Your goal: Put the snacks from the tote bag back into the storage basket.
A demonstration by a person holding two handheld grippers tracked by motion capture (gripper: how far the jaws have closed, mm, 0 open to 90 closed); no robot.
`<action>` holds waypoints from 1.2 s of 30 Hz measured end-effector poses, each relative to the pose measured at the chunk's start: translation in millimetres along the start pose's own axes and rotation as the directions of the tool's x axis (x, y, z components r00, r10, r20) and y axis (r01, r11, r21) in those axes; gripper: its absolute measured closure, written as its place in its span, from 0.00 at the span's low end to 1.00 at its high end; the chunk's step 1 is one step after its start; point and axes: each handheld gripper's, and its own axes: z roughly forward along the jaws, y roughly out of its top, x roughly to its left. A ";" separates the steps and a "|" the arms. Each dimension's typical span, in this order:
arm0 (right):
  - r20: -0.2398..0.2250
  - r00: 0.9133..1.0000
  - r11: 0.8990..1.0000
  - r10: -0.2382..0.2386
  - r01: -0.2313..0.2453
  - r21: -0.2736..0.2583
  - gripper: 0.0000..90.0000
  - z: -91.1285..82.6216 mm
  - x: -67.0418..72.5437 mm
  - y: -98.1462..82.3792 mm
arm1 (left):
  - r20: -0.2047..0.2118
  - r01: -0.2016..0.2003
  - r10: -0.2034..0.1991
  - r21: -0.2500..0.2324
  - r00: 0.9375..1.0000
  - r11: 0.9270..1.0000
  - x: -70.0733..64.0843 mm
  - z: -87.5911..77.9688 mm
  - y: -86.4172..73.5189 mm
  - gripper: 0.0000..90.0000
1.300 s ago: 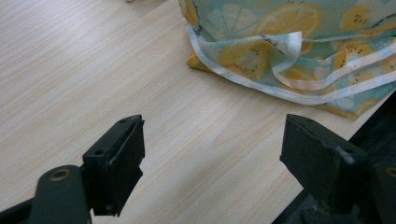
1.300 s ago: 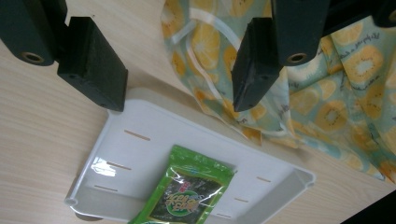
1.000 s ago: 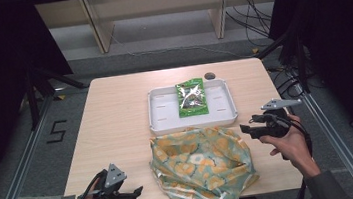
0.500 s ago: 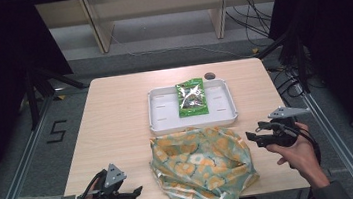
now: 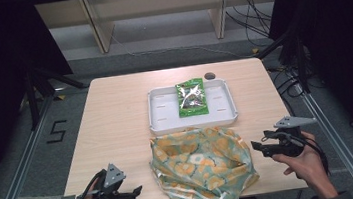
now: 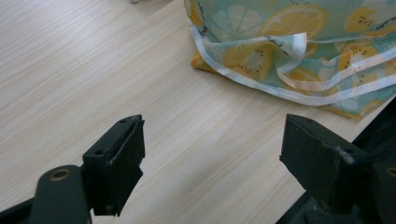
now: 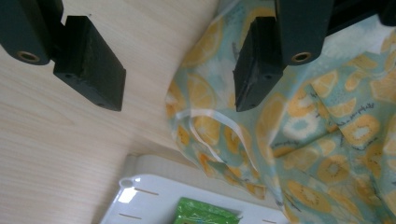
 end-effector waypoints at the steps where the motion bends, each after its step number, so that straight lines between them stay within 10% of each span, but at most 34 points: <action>1: -0.005 1.000 1.000 0.001 -0.001 0.004 0.38 -1.4 -0.9 -1.9 | -0.001 0.005 -0.005 0.000 1.000 1.000 -0.3 0.0 -0.2 0.23; 36: -0.034 0.999 0.999 -0.001 0.003 0.032 0.36 -16.7 0.4 -41.4 | 0.001 0.013 -0.013 -0.008 1.000 1.000 -0.2 0.5 -0.5 0.24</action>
